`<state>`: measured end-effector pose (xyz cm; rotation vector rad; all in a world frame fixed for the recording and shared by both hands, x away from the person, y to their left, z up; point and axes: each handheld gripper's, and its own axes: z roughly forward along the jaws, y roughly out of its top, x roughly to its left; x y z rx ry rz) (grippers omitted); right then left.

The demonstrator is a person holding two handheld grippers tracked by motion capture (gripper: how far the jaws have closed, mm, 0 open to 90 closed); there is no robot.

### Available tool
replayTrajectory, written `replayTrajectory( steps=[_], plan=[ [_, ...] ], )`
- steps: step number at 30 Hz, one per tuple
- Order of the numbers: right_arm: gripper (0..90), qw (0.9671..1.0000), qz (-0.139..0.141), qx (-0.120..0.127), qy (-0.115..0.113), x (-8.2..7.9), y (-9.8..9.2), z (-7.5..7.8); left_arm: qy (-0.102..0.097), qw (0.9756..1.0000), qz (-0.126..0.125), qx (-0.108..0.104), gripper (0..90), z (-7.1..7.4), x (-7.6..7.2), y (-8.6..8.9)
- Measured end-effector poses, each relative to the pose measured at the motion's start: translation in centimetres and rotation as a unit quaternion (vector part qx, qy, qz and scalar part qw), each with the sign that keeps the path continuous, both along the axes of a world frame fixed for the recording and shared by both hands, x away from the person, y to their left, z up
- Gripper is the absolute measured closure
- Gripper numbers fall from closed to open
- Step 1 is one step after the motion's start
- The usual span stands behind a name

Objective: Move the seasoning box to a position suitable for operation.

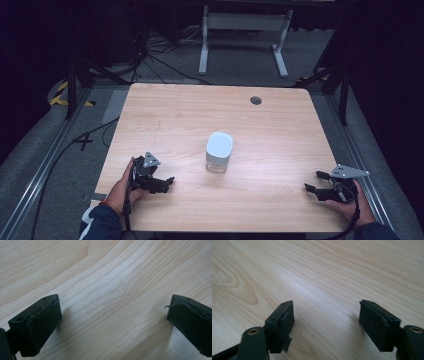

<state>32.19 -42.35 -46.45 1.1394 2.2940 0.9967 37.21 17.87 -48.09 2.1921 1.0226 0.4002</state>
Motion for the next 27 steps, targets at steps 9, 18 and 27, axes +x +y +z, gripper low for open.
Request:
replayTrajectory(
  steps=[9,18,27],
  plan=[
    [68.3,0.9996,0.018,0.01,-0.02,1.6,1.6,1.5,0.002,1.0,-0.006,-0.003,0.0,0.0,0.0,0.0],
    [89.6,0.99,0.108,0.064,-0.063,5.8,7.9,6.2,0.003,0.9998,-0.018,-0.003,0.4,0.0,-0.1,0.0],
    [89.7,0.9794,0.17,0.07,-0.084,9.0,14.2,9.8,0.004,0.9998,-0.018,-0.004,0.4,0.0,-0.1,0.0]
  ],
)
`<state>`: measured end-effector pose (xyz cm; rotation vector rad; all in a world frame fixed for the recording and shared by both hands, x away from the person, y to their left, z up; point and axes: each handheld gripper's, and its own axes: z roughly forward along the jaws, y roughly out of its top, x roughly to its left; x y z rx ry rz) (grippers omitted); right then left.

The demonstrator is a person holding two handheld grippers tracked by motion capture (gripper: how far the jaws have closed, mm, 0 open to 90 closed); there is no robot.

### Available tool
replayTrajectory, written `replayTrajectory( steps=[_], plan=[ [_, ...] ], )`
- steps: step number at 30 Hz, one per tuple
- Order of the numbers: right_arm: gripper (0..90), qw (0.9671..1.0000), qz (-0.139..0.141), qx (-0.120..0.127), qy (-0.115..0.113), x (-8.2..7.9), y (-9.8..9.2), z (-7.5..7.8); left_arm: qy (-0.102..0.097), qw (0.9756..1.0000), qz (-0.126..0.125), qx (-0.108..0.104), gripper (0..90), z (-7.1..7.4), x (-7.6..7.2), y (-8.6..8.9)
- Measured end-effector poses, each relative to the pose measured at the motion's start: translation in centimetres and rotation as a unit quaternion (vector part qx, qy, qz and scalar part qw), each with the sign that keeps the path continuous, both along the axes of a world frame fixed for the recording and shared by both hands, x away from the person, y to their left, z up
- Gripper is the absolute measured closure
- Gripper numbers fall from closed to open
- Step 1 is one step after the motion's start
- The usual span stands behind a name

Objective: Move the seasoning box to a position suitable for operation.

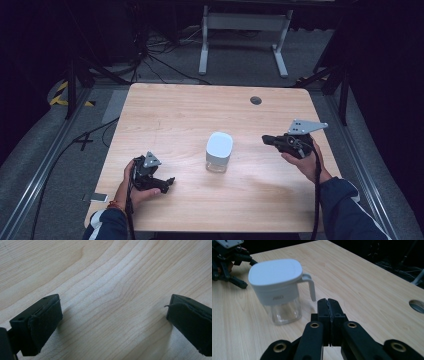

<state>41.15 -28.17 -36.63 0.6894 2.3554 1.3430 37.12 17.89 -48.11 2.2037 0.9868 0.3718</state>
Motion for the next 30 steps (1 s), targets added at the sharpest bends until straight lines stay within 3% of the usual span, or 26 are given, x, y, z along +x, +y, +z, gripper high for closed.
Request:
replayTrajectory(
  steps=[11,17,24,30],
  plan=[
    [89.7,0.9991,0.036,-0.022,-0.003,2.3,4.9,1.5,-0.001,1.0,-0.004,0.002,0.5,0.0,0.1,0.0],
    [89.8,0.9984,0.053,-0.02,-0.004,3.3,7.4,2.3,0.002,1.0,-0.001,-0.001,0.4,0.0,0.0,0.0],
    [89.8,0.9969,0.073,-0.027,0.008,3.9,9.9,1.6,0.001,1.0,0.0,0.002,0.4,0.0,0.1,-0.1],
    [89.8,0.9964,0.075,-0.036,0.016,4.3,10.8,1.0,0.0,1.0,-0.001,0.001,0.4,0.0,0.1,-0.1]
  ],
)
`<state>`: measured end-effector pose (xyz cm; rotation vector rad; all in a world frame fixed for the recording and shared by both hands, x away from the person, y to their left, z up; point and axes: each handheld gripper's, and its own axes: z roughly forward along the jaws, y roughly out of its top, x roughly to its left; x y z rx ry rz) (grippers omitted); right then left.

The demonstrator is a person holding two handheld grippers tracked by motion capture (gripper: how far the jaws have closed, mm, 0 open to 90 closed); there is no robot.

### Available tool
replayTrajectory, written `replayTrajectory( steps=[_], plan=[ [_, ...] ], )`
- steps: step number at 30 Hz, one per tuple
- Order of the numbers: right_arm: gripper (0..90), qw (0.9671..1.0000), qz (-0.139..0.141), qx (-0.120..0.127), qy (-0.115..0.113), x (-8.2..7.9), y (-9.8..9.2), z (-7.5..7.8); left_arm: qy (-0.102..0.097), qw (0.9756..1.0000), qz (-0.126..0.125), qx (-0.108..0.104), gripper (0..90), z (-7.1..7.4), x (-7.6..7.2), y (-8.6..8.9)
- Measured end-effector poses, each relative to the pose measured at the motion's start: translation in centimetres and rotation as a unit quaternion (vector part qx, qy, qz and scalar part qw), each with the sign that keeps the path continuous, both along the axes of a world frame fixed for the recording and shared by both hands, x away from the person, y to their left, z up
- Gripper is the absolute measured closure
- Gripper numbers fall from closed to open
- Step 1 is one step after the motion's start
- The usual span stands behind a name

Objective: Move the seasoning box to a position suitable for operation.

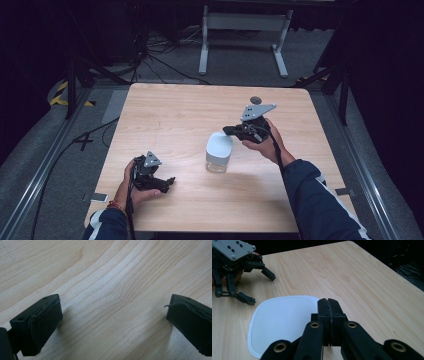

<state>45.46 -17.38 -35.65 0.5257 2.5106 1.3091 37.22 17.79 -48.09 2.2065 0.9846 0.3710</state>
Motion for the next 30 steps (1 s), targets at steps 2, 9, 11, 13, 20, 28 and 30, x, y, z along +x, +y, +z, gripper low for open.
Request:
replayTrajectory(
  steps=[2,9,11,13,20,28,30],
  plan=[
    [89.8,1.0,0.0,-0.001,0.002,0.1,0.2,-0.2,0.001,1.0,0.0,0.001,0.4,0.0,0.0,0.0],
    [89.8,0.9999,-0.001,-0.008,0.006,0.5,0.9,-0.7,0.001,1.0,0.0,0.002,0.4,0.0,0.0,0.0],
    [89.9,0.9999,-0.003,-0.008,0.006,0.7,1.0,-0.7,0.001,1.0,0.0,0.002,0.4,0.0,0.0,0.0],
    [89.9,0.9999,-0.003,-0.007,0.007,0.7,1.0,-0.7,0.001,1.0,0.0,0.002,0.4,0.0,0.0,0.0],
    [89.9,0.9999,-0.004,-0.009,0.005,0.7,1.2,-0.8,0.0,1.0,0.0,0.0,0.4,0.0,0.0,0.0],
    [89.9,0.9997,-0.018,-0.013,0.002,1.1,1.0,-0.9,-0.008,0.9997,-0.019,-0.016,26.9,0.9,-0.2,-0.6],
    [89.9,0.9998,-0.018,-0.01,0.003,1.1,0.9,-1.0,-0.022,0.9987,-0.034,-0.029,39.8,1.8,-0.5,-1.2]
  ],
)
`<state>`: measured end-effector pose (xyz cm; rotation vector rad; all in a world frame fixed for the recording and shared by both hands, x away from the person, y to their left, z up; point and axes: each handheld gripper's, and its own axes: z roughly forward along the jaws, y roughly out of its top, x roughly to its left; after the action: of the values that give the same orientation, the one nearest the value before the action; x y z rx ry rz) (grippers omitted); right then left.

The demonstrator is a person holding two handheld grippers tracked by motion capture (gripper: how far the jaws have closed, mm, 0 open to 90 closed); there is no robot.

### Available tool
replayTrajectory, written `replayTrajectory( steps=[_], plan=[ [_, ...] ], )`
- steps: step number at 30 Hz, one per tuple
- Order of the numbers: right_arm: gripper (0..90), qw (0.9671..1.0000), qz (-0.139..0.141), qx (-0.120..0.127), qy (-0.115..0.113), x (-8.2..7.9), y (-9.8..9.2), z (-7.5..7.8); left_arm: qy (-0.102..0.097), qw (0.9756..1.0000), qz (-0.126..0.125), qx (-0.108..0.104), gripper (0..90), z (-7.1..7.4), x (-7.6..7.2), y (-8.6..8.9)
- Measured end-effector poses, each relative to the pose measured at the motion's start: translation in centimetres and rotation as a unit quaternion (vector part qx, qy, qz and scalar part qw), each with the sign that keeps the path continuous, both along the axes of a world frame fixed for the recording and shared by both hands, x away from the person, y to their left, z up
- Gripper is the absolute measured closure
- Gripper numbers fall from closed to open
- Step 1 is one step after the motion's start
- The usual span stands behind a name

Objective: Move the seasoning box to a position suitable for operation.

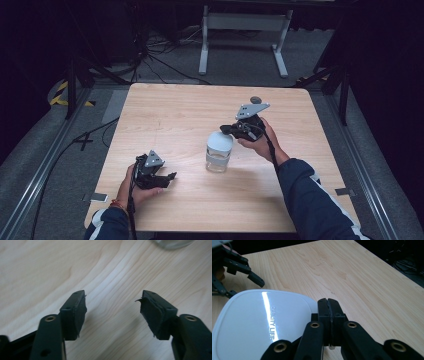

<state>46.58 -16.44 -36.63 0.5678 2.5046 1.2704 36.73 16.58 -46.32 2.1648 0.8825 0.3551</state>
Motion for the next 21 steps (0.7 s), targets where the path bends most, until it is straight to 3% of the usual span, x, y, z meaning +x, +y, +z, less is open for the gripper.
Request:
replayTrajectory(
  steps=[5,9,12,15,18,21],
  plan=[
    [89.9,1.0,0.0,0.0,-0.002,0.1,0.0,0.0,-0.041,0.9978,-0.033,-0.04,62.6,2.8,-0.1,-1.8],
    [89.9,1.0,0.001,0.001,0.0,0.1,-0.1,0.0,-0.075,0.9944,-0.056,-0.048,77.8,4.5,0.0,-3.5],
    [89.9,1.0,0.002,0.003,0.0,0.0,-0.1,0.0,-0.075,0.9936,-0.063,-0.057,88.2,5.1,0.3,-4.3],
    [89.8,1.0,0.005,0.007,0.001,0.0,-0.1,0.0,-0.081,0.992,-0.075,-0.062,89.6,5.5,0.6,-5.5],
    [89.9,1.0,0.004,0.004,-0.003,-0.2,-0.1,0.1,-0.08,0.9922,-0.082,-0.05,89.7,5.5,0.9,-6.5],
    [89.9,1.0,0.004,0.004,-0.005,-0.2,-0.1,0.1,-0.079,0.9921,-0.083,-0.051,89.7,5.5,1.0,-7.0]
  ],
)
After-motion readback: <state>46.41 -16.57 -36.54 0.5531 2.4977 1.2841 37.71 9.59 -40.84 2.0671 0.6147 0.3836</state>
